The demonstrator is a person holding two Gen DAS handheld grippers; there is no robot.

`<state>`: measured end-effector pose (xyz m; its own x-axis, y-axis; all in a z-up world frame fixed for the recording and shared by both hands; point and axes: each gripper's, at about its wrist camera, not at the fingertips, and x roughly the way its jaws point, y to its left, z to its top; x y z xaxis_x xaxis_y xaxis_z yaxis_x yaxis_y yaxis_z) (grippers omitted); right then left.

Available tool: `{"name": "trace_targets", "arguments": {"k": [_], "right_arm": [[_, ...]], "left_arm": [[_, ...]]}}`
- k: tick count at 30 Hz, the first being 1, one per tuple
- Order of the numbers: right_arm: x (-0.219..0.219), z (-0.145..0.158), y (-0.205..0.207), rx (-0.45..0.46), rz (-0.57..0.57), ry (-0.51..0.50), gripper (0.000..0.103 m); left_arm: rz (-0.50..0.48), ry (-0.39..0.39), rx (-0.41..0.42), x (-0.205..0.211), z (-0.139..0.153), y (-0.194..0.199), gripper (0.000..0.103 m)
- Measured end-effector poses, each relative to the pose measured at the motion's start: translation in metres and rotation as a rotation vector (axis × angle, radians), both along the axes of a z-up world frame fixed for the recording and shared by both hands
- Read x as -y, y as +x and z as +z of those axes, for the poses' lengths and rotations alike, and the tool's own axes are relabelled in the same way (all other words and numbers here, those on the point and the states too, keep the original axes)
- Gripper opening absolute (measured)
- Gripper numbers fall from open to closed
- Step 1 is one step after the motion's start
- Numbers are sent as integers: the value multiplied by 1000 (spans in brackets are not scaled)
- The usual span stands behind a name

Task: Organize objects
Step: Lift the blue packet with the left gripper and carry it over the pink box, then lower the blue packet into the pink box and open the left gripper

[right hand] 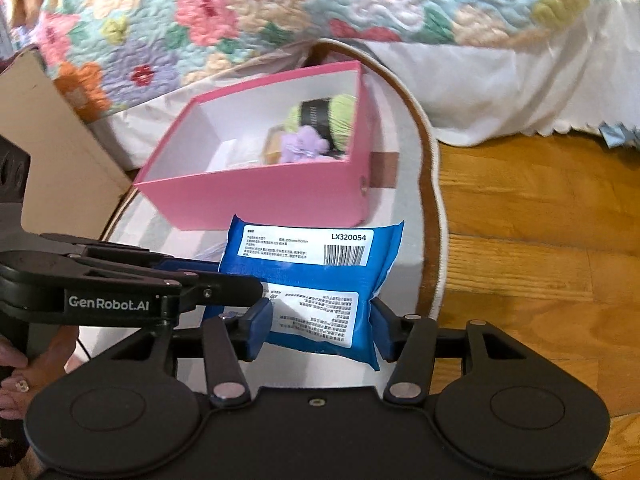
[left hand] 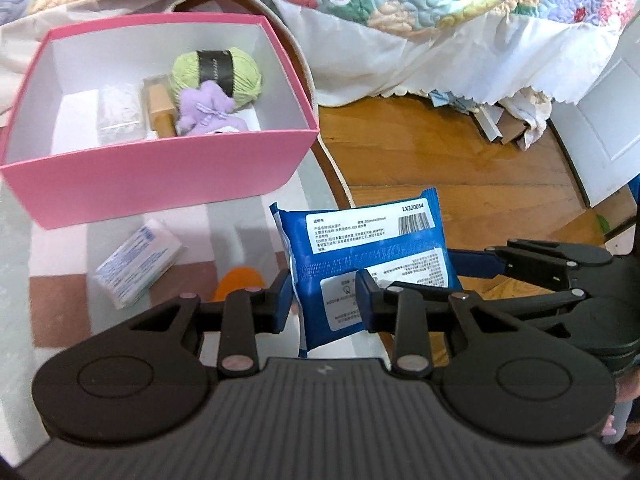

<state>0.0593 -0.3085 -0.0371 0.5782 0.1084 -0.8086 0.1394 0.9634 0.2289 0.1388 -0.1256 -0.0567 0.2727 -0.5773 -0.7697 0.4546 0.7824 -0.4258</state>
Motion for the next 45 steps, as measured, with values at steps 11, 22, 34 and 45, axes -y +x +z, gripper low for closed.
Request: {"name": "trace_targets", "arguments": {"k": [11, 22, 34, 45], "right_arm": [[-60, 37, 0, 36, 198, -21, 69], [-104, 67, 12, 150, 307, -59, 69], [-107, 94, 87, 218, 436, -176, 55], [-68, 5, 187, 90, 367, -35, 42]], "left_arm": [[107, -24, 44, -64, 47, -30, 34], [187, -11, 159, -106, 94, -27, 35], [240, -33, 191, -122, 101, 59, 35], [225, 133, 73, -94, 24, 166, 35]]}}
